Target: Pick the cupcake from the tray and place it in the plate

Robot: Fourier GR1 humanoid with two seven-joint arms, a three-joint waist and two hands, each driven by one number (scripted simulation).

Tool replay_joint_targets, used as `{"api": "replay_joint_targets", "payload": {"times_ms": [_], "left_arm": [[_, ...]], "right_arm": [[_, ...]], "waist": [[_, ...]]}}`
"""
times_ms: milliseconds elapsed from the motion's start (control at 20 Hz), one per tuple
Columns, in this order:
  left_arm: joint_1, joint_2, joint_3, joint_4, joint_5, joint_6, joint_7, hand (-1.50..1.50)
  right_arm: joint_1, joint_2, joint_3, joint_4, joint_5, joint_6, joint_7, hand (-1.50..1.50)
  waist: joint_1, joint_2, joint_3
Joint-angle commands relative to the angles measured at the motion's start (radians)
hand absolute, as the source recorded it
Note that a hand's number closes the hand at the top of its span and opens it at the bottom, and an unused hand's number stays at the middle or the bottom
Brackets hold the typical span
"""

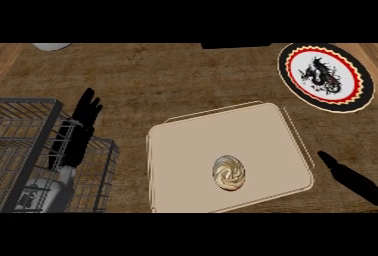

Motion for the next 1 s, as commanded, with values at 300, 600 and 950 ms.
{"api": "replay_joint_targets", "payload": {"times_ms": [300,600,950], "left_arm": [[0.11,-0.057,-0.052,0.054,0.056,-0.078,0.066,0.0],[0.098,-0.078,-0.056,0.065,0.045,-0.084,0.078,0.0],[0.065,-0.108,-0.064,0.075,0.034,-0.103,0.087,0.0]], "right_arm": [[0.222,-0.163,0.195,-0.203,0.225,0.208,0.343,-1.5],[0.243,-0.191,0.296,-0.352,0.352,0.309,0.614,-1.5],[0.1,-0.097,0.456,-0.378,0.557,0.363,0.894,-1.5]], "waist": [[0.045,0.027,-0.023],[0.061,0.028,-0.021],[0.079,0.03,-0.017]]}}
